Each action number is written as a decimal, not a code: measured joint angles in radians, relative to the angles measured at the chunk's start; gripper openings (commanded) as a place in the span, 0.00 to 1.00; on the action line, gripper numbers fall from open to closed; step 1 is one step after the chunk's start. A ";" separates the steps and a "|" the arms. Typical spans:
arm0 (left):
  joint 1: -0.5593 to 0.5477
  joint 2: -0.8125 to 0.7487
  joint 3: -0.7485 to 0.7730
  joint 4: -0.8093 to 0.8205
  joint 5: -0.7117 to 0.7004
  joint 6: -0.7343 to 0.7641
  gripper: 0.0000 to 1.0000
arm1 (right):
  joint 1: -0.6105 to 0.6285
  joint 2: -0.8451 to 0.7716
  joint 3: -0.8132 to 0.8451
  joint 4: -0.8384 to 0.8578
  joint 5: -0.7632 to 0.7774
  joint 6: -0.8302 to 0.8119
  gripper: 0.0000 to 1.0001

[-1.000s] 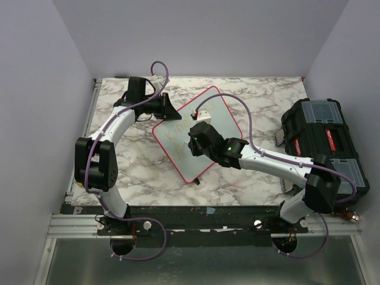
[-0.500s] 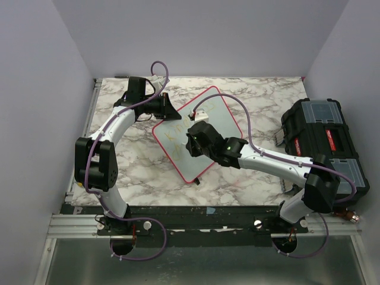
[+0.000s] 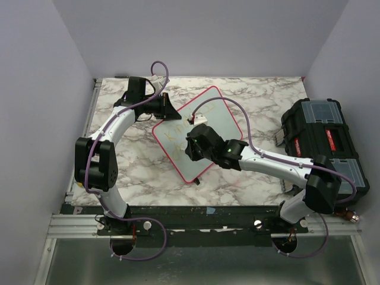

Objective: Write a sentence on the whiteboard

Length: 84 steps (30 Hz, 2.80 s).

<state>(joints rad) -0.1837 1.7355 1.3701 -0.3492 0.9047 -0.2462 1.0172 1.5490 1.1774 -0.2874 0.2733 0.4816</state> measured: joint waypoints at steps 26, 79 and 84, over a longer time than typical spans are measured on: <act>0.000 0.000 0.000 0.000 0.000 0.002 0.00 | 0.002 0.023 0.054 -0.098 0.114 0.006 0.01; 0.000 0.000 -0.002 0.001 -0.002 -0.005 0.00 | 0.002 -0.005 0.007 -0.066 0.134 0.014 0.01; 0.000 0.000 -0.002 0.001 -0.002 -0.005 0.00 | 0.002 -0.017 0.007 -0.071 0.158 0.002 0.01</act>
<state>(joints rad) -0.1837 1.7355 1.3685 -0.3485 0.9028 -0.2516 1.0187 1.5322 1.1847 -0.3588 0.4316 0.4835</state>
